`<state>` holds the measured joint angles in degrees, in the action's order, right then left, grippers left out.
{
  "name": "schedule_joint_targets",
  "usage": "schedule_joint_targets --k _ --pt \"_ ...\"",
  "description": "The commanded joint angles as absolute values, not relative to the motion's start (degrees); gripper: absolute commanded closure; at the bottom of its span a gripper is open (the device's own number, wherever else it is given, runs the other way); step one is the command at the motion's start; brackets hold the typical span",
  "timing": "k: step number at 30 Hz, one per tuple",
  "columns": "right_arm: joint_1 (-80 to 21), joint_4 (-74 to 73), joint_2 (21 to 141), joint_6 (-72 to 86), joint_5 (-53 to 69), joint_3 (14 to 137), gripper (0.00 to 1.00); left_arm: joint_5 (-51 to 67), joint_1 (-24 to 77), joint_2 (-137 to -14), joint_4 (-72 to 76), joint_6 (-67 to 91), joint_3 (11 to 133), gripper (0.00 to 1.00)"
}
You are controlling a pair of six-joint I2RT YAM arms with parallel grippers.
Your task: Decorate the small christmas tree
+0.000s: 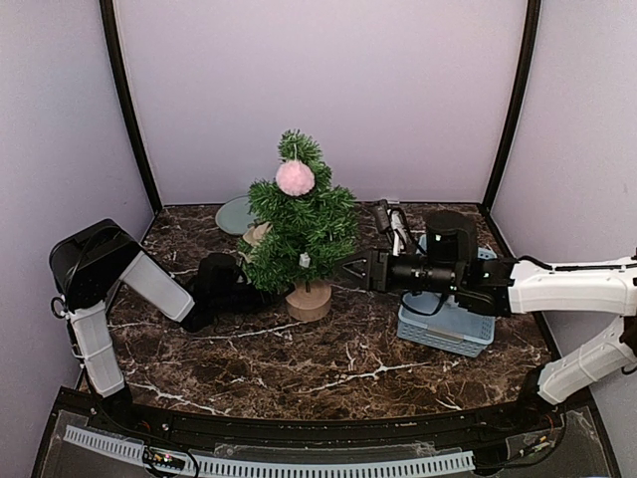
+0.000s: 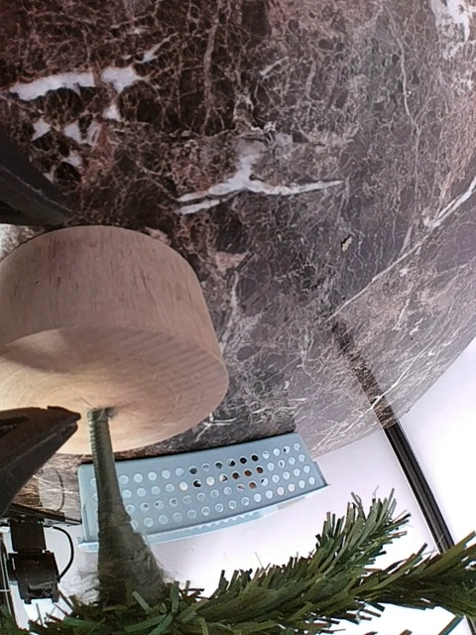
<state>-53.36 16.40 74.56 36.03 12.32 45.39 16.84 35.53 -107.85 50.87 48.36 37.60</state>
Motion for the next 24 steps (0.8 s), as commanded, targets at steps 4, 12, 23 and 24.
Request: schedule_joint_targets --k 4,12,23,24 --pt "-53.79 18.04 78.21 35.68 10.26 49.6 0.67 16.56 35.6 -107.58 51.51 47.83 38.85 0.36" --pt "-53.79 14.44 79.02 37.55 4.37 50.09 0.64 16.36 35.48 -107.66 51.42 47.73 39.05 0.36" --pt "-53.79 17.65 78.87 38.43 4.16 49.81 0.87 16.35 35.4 -107.75 51.11 47.68 39.45 0.36" --pt "-53.79 17.73 78.92 38.48 4.28 49.64 0.91 16.39 35.41 -107.75 51.08 47.76 39.46 0.36"
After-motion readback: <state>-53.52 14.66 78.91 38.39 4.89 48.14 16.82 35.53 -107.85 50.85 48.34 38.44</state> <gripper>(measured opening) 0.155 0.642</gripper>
